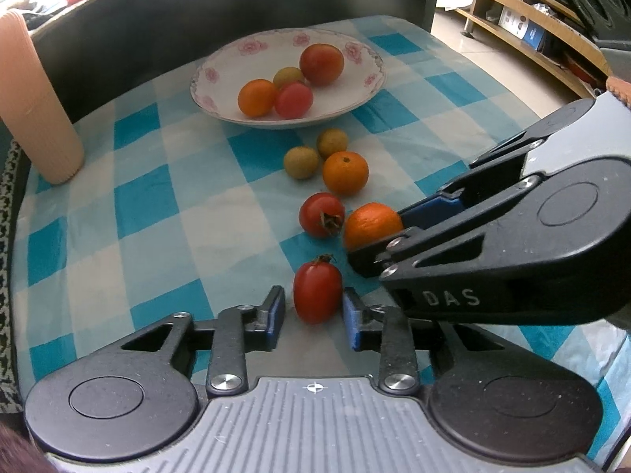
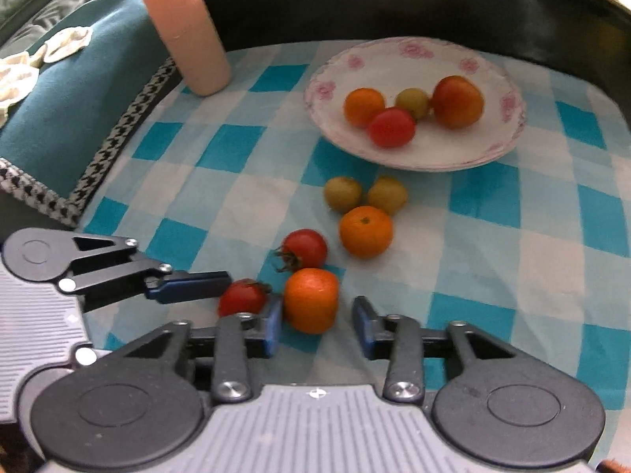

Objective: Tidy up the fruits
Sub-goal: 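Grasp a red cherry tomato with the left tool while the right tool grasps a mandarin, then carry the cherry tomato and mandarin into the plate and open both tools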

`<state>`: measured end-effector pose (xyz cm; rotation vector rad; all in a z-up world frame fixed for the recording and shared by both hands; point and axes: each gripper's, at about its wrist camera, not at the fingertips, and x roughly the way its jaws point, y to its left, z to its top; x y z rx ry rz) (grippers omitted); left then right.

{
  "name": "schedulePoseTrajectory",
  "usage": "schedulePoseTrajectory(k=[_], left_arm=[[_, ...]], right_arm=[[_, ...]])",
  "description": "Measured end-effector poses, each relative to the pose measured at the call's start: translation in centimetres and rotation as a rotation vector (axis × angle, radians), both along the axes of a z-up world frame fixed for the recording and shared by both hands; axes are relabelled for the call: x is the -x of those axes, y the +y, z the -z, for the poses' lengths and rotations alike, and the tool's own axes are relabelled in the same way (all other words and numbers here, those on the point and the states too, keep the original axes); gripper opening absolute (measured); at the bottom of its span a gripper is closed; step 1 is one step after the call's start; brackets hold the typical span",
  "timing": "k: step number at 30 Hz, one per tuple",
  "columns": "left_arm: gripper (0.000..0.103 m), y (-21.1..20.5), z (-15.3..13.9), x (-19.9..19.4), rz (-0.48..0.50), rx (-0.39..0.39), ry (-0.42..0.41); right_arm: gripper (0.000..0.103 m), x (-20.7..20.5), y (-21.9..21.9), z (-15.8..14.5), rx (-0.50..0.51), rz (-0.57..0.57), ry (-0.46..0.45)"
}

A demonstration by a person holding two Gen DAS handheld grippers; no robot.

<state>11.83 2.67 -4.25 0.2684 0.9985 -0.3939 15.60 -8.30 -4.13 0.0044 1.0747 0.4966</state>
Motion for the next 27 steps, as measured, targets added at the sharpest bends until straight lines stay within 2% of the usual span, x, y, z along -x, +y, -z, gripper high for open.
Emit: schedulePoseTrajectory(k=[3,11,14,18,21,27], left_arm=[[0.033,-0.1,0.0,-0.1,-0.001,0.0,0.001],[0.034,-0.7,0.1,-0.6,-0.033,0.019,0.017],[0.036,-1.0,0.1,-0.3,-0.033,-0.009,0.002],[0.035,-1.6,0.0,-0.3,-0.031,-0.035,-0.004],[0.036,-0.5,0.2,-0.4,-0.046,0.016,0.009],[0.034,-0.4,-0.4,-1.0,-0.058,0.019,0.011]], right_arm=[[0.043,0.3,0.0,0.0,0.037,0.006,-0.01],[0.043,0.4,-1.6,-0.8,0.042,0.047,-0.019],[0.043,0.4,-1.9,-1.1,0.065,0.063,-0.028],[0.043,0.5,-2.4,-1.4,0.071,0.085,-0.026],[0.043,0.6,-3.1,-1.6,0.054,0.111,-0.02],[0.043,0.4,-2.7,-0.9,0.058,0.113,0.001]])
